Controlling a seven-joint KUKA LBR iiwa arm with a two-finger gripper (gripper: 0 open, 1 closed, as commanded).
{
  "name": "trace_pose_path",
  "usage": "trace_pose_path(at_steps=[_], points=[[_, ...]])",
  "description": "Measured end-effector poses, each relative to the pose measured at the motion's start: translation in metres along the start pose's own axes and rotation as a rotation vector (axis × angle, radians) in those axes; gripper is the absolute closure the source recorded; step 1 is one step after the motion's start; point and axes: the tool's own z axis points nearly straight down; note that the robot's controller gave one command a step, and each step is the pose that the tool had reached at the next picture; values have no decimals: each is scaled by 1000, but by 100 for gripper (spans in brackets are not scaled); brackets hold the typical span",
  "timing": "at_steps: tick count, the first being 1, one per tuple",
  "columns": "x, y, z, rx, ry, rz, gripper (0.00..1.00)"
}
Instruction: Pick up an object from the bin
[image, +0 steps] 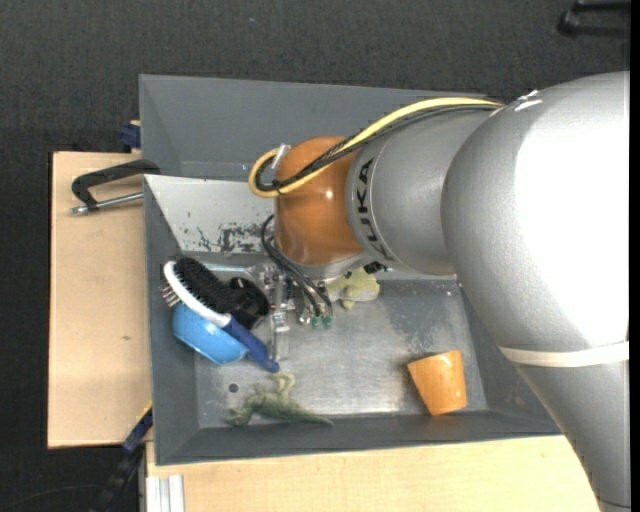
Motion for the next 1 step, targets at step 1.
trace_pose_path(at_steps=[1], points=[[63, -24, -1, -21, -38, 13, 100]])
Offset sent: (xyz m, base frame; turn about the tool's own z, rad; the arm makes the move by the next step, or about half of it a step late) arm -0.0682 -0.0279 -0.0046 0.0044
